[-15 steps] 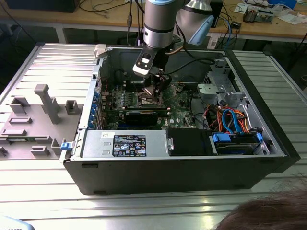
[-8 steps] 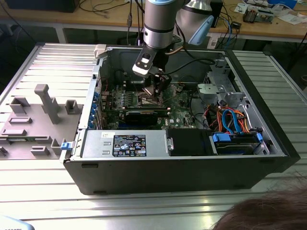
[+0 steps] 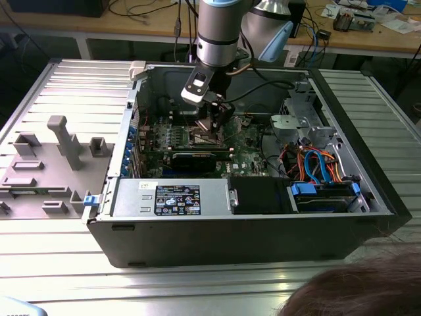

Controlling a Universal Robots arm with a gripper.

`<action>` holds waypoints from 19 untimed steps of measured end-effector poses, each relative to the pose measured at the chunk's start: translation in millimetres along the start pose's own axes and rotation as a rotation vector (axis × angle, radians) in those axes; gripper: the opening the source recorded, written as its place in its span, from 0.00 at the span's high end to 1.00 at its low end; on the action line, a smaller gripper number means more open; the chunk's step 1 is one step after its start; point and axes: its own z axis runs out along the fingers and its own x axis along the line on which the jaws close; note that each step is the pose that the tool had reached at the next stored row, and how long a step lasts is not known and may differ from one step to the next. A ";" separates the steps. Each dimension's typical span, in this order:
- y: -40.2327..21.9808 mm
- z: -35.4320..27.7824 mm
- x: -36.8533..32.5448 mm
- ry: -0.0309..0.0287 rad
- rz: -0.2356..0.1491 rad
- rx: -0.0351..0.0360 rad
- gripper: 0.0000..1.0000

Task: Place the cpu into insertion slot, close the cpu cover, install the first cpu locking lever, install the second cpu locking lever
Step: 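Install the second cpu locking lever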

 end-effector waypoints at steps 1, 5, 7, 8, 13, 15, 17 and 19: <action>0.0 0.0 0.0 0.0001 0.002 -0.0001 0.45; 0.0 0.0 0.0 0.0001 0.007 -0.0001 0.45; 0.0 0.0 0.0 0.0001 0.010 -0.0002 0.45; 0.0 0.0 0.0 0.0001 0.011 -0.0002 0.45; 0.0 0.1 0.0 0.0001 0.019 -0.0004 0.45; 0.0 0.1 0.0 0.0001 0.022 -0.0004 0.45; 0.0 0.2 0.0 0.0001 0.026 -0.0005 0.45; 0.0 0.2 0.0 0.0002 0.029 -0.0007 0.45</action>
